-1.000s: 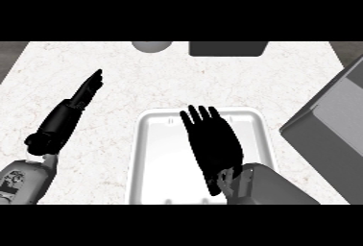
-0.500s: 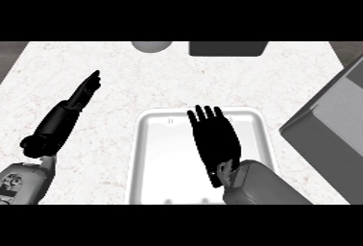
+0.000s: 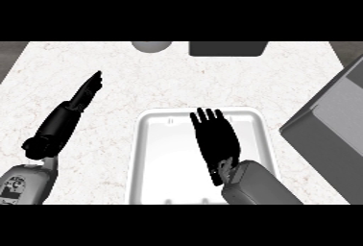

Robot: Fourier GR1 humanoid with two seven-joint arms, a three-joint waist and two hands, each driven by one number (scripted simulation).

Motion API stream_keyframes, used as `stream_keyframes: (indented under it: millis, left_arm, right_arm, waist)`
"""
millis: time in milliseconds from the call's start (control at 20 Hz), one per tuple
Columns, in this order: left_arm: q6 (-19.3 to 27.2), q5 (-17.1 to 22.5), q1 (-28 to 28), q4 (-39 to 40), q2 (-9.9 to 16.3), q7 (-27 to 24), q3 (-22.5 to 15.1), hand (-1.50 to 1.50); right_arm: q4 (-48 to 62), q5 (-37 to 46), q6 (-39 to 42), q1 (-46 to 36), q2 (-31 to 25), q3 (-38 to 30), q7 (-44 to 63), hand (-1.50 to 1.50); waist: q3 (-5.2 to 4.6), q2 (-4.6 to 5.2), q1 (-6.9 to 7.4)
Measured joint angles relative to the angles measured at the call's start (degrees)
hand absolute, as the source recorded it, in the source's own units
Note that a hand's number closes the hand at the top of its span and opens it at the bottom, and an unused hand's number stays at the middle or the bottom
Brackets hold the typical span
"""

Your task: Pick the cupcake from the tray and place it in the cardboard box

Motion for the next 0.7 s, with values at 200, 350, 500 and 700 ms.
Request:
stream_keyframes:
  millis: [200, 350, 500, 700]
  left_arm:
    - [-1.24, -0.86, -0.4, 0.79, -0.73, -0.24, 1.14, 0.0]
    - [-1.7, -2.02, 0.32, 1.52, -1.55, -1.59, 1.79, 0.0]
    - [-2.39, -2.5, 0.6, 0.25, -2.3, -0.46, 2.58, 0.0]
    - [-3.21, -2.85, 0.22, -1.41, -3.07, 1.29, 3.48, 0.0]
  right_arm:
    - [3.93, 3.3, -1.93, 0.22, 0.44, -1.02, -1.86, -1.5]
    - [6.14, 4.87, -2.58, 0.37, 0.74, -2.42, -3.61, -1.5]
    - [7.78, 5.9, -3.34, 1.01, 1.18, -3.97, -6.02, -1.5]
    - [11.46, 7.72, -5.18, 1.01, 2.03, -4.07, -10.26, 1.5]
  waist:
    - [0.0, 0.03, 0.0]
    - [0.0, 0.05, 0.0]
    - [0.0, 0.03, 0.01]
    - [0.0, 0.01, 0.07]
